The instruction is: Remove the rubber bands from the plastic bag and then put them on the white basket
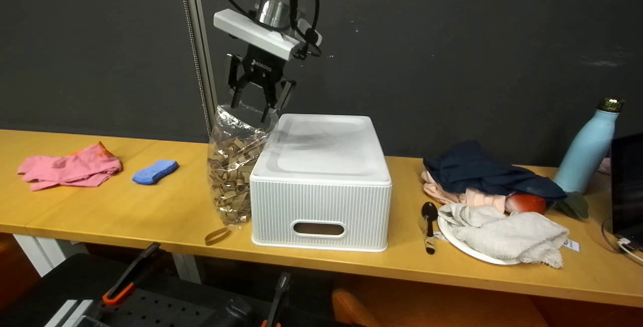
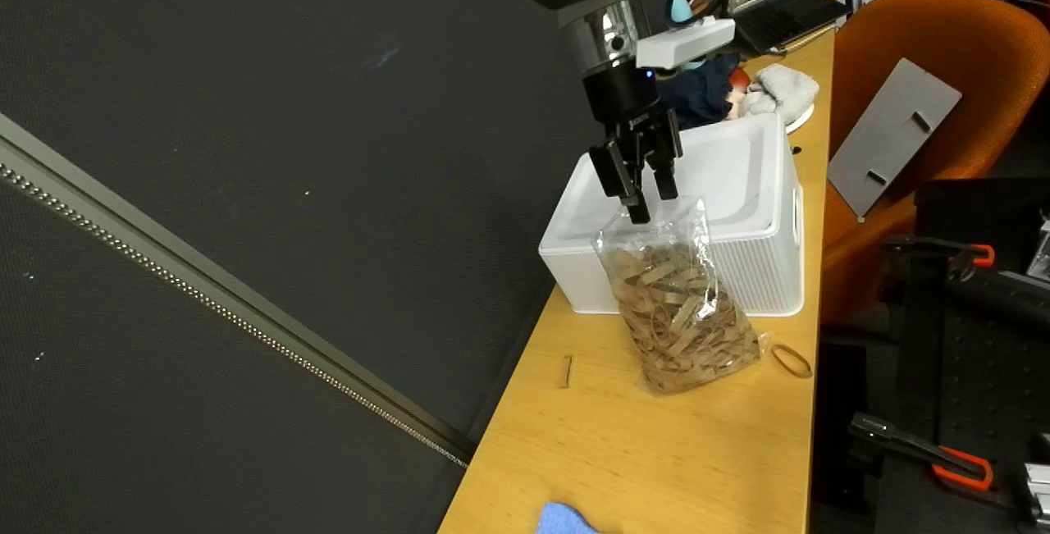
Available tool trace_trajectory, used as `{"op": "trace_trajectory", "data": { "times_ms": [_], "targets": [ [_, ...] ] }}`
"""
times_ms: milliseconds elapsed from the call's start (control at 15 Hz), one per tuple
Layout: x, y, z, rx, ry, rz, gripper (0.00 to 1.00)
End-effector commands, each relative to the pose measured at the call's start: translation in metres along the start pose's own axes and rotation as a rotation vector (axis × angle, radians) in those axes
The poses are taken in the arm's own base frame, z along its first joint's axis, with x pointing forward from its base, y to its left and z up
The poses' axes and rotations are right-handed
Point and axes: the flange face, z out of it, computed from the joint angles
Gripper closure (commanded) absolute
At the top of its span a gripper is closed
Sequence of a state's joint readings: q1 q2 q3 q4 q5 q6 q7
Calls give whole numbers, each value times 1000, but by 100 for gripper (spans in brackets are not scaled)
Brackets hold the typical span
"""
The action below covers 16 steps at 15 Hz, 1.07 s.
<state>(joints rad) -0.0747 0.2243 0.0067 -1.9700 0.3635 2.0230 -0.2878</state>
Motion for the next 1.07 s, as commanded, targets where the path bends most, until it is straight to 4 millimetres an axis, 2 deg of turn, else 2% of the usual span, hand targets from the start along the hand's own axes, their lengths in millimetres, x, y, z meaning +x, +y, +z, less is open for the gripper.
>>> {"op": "trace_trajectory", "data": {
  "times_ms": [0, 267, 400, 600, 1000],
  "targets": [
    [14, 0, 1, -24, 5, -7, 58],
    [28, 5, 14, -43, -3, -17, 88],
    [33, 3, 20, -45, -9, -22, 99],
    [34, -1, 33, -41, -32, -36, 100],
    [28, -23, 51, -44, -75, -72, 100]
  ]
}}
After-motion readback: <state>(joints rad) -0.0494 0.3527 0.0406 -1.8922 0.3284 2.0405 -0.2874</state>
